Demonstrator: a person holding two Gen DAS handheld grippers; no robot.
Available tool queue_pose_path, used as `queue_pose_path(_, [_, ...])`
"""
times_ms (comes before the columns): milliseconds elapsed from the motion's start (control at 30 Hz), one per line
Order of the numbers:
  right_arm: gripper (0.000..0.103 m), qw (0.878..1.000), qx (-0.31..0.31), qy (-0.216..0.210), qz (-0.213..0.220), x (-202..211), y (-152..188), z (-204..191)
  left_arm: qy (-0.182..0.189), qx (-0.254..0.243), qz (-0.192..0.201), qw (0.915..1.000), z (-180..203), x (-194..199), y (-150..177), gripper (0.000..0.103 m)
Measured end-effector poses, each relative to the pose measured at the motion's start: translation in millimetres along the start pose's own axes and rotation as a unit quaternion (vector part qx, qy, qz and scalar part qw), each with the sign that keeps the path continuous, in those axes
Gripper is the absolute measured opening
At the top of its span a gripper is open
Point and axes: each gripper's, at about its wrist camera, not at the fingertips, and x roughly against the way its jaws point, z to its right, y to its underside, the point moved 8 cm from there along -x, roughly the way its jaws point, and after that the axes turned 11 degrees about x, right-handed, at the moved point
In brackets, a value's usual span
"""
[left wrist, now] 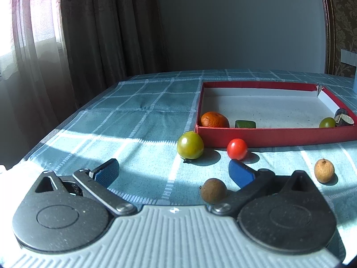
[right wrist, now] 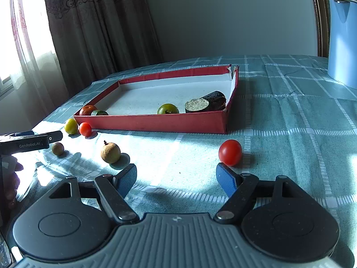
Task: Organize fruits
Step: 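Move the left tool toward the small brown round fruit, then close the left tool on the small brown round fruit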
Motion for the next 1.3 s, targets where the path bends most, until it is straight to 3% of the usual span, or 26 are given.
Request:
queue_pose_path(267, [0.078, 1.000, 0.000, -0.001, 0.000, -0.1, 0.2, -0.1, -0.008, -0.053, -0.003, 0.9986, 10.7, 5.5, 10.4, 0.103])
queue_pose_path(500, [0.078, 1.000, -0.002, -0.002, 0.001, 0.2, 0.1, -0.3, -0.006, -0.050, -0.010, 0.9987, 10.4, 3.6, 10.9, 0.102])
queue_pose_path(567, [0.078, 1.000, -0.002, -0.002, 0.001, 0.2, 0.0, -0.2, -0.004, -0.049, -0.017, 0.9986, 10.4, 1.4, 11.7, 0.091])
queue_pose_path(633, [0.078, 1.000, -0.003, -0.002, 0.001, 0.2, -0.1, -0.4, -0.005, -0.047, -0.026, 0.9986, 9.7, -1.7, 13.1, 0.086])
queue_pose_path(700, [0.078, 1.000, -0.003, -0.003, 0.001, 0.1, 0.0, -0.7, -0.003, -0.042, -0.028, 0.9987, 8.4, -2.5, 13.5, 0.073])
queue_pose_path(767, [0.078, 1.000, -0.003, -0.003, 0.001, 0.1, -0.1, -0.3, 0.001, -0.037, -0.036, 0.9987, 6.9, -4.6, 14.9, 0.048])
queue_pose_path(867, [0.078, 1.000, -0.003, -0.003, 0.001, 0.2, -0.1, -0.5, 0.006, -0.033, -0.037, 0.9988, 6.1, -5.0, 15.2, 0.024])
queue_pose_path(1300, [0.079, 1.000, 0.008, 0.004, -0.005, -1.6, 0.4, -3.0, 0.016, -0.019, 0.009, 0.9997, 9.9, 10.6, 4.5, 0.023])
